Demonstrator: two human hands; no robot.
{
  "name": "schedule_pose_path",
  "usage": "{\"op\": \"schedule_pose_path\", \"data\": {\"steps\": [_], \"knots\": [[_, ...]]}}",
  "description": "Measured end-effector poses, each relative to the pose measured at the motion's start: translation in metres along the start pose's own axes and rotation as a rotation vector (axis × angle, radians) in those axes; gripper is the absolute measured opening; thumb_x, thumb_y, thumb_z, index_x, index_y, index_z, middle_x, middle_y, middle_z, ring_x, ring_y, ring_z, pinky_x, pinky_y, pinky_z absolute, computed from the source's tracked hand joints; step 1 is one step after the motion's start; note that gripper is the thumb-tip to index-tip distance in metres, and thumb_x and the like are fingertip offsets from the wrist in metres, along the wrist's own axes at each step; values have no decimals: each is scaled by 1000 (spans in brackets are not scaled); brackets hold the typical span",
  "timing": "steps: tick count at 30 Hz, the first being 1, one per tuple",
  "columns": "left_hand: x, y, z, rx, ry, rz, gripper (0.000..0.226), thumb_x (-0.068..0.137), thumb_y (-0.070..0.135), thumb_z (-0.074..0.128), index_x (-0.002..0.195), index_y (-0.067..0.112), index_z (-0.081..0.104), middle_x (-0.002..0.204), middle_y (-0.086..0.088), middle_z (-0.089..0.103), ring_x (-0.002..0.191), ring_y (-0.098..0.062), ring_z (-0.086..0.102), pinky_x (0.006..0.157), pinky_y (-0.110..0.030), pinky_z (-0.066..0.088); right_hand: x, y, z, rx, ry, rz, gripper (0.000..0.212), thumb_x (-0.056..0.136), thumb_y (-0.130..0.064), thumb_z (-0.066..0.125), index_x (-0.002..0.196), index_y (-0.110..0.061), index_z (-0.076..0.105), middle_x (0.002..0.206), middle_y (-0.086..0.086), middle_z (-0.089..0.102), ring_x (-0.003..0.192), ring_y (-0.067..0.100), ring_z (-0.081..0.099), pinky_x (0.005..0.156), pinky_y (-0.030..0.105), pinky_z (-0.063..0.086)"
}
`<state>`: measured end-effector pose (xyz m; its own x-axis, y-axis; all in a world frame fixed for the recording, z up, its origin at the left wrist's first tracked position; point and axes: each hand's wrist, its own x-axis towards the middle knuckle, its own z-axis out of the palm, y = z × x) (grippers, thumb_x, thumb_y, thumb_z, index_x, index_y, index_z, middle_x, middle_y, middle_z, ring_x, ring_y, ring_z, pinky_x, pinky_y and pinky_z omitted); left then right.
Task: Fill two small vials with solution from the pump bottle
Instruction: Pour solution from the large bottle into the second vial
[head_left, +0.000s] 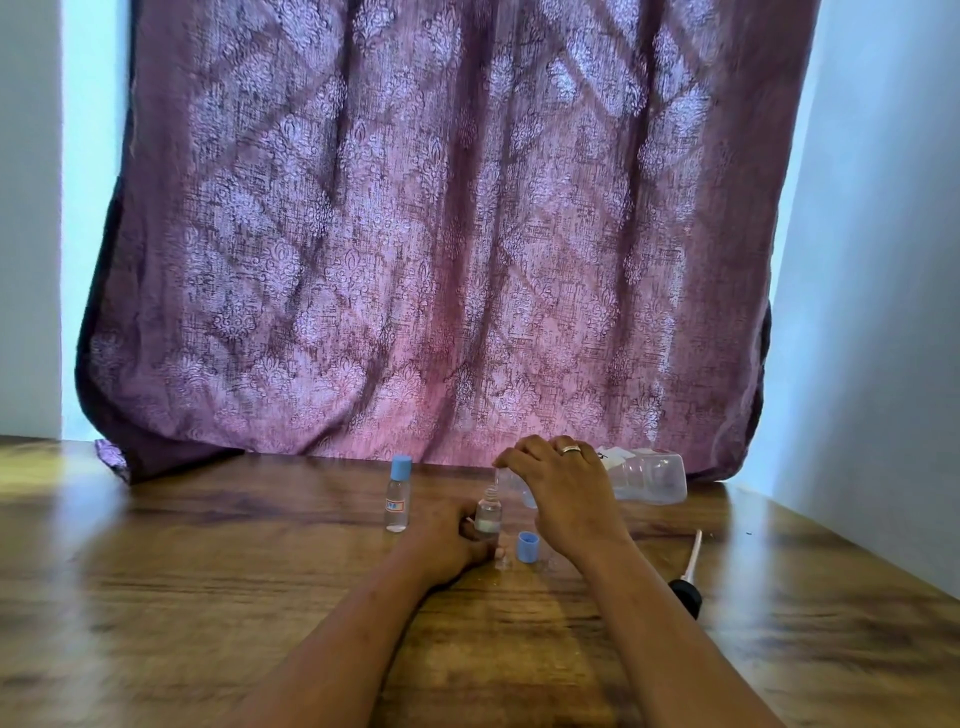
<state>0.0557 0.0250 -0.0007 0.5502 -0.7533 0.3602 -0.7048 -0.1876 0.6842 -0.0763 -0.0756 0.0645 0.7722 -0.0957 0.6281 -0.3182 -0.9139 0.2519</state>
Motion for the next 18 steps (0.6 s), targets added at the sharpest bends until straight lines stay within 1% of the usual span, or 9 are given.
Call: {"op": "schedule_pose_path", "data": {"steps": [6,10,15,18], "knots": [[-1,1,0,-2,1,-12,26,73,28,78,82,36,55,79,17,59,75,-3,56,81,-29,51,1,-1,0,-5,11,3,67,71,6,59,123,-35,47,123,-10,51,111,22,49,95,32,34],[-1,1,0,12,23,10,27,72,30,79,89,32,58,81,15,60,76,-2,56,75,-22,48,1,-2,1,-1,11,6,69,68,7,59,122,-35,48,123,-10,52,113,22,48,95,32,34],[-2,1,1,14,42,23,27,71,28,80,90,28,61,86,8,65,83,-10,62,81,-27,51,1,-2,1,0,12,9,69,68,6,60,121,-36,48,123,-10,52,112,22,48,95,31,33],[-2,1,1,12,34,15,28,72,28,79,93,26,61,88,7,65,84,-10,61,80,-26,51,1,-2,0,-1,14,5,68,69,7,59,122,-35,48,123,-10,52,112,22,49,95,31,33]]}}
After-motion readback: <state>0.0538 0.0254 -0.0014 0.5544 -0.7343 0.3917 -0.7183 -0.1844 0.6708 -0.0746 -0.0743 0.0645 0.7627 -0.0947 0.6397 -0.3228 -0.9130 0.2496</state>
